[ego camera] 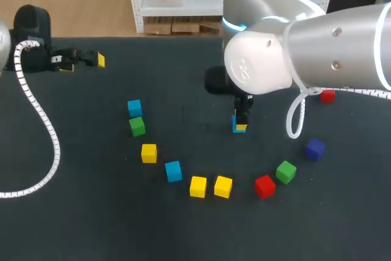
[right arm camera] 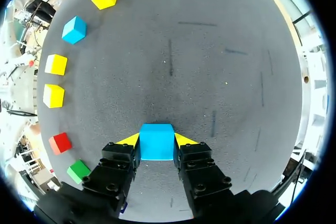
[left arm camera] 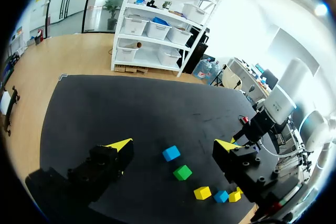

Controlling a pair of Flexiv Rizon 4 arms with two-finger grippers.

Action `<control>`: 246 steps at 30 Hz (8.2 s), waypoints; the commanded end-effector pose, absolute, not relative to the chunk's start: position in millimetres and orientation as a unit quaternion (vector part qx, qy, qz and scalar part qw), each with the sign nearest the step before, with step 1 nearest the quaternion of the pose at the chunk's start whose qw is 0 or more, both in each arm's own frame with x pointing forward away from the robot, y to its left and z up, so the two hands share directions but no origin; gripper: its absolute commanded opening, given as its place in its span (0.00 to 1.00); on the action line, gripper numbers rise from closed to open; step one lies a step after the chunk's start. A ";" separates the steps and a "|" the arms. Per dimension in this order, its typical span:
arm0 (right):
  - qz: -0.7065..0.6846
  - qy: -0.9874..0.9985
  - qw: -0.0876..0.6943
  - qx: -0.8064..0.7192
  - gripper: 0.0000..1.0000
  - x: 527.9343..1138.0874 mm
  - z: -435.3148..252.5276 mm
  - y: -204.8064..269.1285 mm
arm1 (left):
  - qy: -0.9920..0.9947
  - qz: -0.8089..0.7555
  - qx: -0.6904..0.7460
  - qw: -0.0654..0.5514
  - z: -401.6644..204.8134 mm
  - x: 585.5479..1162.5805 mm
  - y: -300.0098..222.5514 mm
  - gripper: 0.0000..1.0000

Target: Place the blue cubes, place green cubes on the blue cubes, place the yellow cubes on the green cubes, then place the red cubes on the yellow cubes, and place purple cube on the red cubes.

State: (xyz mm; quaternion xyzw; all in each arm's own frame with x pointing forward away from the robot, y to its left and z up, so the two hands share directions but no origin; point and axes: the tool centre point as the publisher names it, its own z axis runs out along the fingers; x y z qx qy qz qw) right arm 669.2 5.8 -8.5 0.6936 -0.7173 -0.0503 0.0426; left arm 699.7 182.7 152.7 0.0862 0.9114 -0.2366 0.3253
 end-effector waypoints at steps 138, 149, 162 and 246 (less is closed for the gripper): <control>-0.038 -0.911 -0.357 0.203 1.00 750.1 158.2 -228.4 | 0.909 -0.241 0.088 0.328 150.9 699.6 184.6 1.00; -0.049 -0.909 -0.357 0.207 1.00 748.8 156.0 -225.4 | 0.909 -0.241 0.088 0.328 150.9 699.6 184.6 1.00; -0.049 -0.909 -0.357 0.207 1.00 748.8 156.0 -225.4 | 0.908 -0.233 0.111 0.331 160.8 699.4 184.3 1.00; -0.049 -0.909 -0.357 0.207 1.00 748.8 156.0 -225.4 | 0.996 -0.034 -0.029 0.082 7.5 726.8 105.5 1.00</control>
